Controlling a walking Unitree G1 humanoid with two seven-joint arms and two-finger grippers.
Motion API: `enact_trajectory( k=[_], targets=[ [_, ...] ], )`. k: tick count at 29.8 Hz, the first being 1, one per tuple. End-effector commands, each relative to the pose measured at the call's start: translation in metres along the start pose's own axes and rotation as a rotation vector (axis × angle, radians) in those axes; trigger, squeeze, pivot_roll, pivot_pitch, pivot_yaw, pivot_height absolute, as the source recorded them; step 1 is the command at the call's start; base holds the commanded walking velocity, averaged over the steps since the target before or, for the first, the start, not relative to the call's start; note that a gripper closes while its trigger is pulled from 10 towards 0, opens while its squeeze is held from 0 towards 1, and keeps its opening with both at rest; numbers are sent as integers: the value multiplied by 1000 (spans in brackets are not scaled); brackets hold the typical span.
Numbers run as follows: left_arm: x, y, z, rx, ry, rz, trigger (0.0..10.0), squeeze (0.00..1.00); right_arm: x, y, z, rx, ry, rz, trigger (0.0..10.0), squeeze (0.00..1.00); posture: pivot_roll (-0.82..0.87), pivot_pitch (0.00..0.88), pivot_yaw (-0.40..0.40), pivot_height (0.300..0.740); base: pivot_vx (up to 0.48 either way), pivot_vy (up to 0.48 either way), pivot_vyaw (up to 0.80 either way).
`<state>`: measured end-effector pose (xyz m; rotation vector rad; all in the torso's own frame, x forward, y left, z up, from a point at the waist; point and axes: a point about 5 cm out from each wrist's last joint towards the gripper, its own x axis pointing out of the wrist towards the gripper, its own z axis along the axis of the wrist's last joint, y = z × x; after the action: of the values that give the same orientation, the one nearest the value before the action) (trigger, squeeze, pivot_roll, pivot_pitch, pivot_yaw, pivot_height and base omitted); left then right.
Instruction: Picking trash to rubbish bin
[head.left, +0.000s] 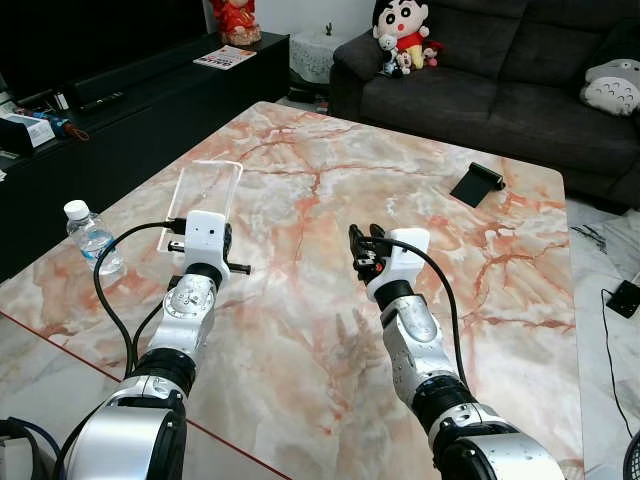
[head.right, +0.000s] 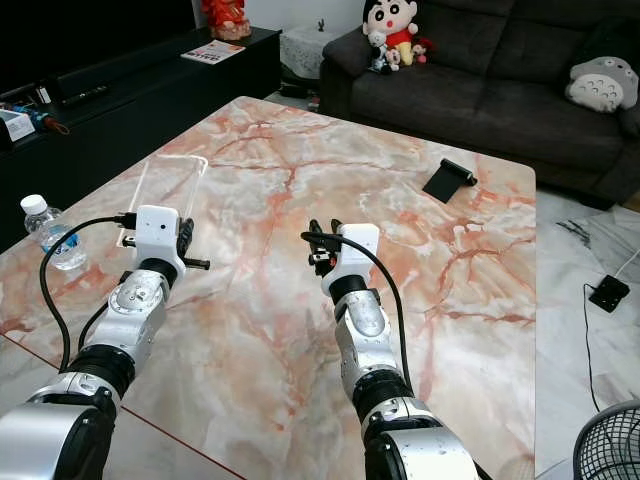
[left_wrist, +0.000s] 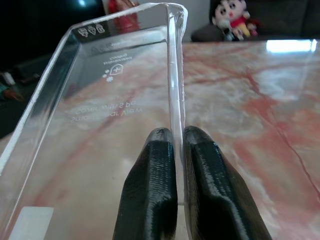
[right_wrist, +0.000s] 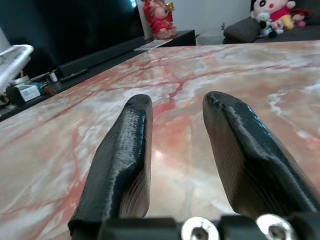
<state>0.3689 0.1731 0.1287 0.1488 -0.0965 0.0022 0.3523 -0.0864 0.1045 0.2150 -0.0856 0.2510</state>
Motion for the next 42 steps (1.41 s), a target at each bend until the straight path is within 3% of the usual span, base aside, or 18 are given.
enact_trajectory(
  k=[1,9,13,28,35,42],
  targets=[
    [0,2,6,36,-52,26,10000,0,5,-3,12,-2,-57,-25,10000,0,46,10,-48,740,0,0,0],
    [-2,2,17,35,-163,78,10000,0,4,-22,23,-37,-103,-99,10000,0,31,0,-46,740,0,0,0],
    [-2,2,19,84,-180,76,10000,0,3,-25,23,-44,-110,-117,10000,0,30,0,-43,740,0,0,0],
    [-2,14,16,109,-163,106,10000,0,2,-18,19,-23,-114,-113,10000,0,32,0,-38,740,0,0,0],
    [-1,26,18,125,-164,129,10000,0,2,-22,20,-22,-119,-127,10000,0,37,0,-37,740,-34,0,0],
    [0,27,20,128,-170,131,10000,0,2,-22,21,-22,-122,-130,10000,0,39,0,-39,740,-236,0,0]
  ],
)
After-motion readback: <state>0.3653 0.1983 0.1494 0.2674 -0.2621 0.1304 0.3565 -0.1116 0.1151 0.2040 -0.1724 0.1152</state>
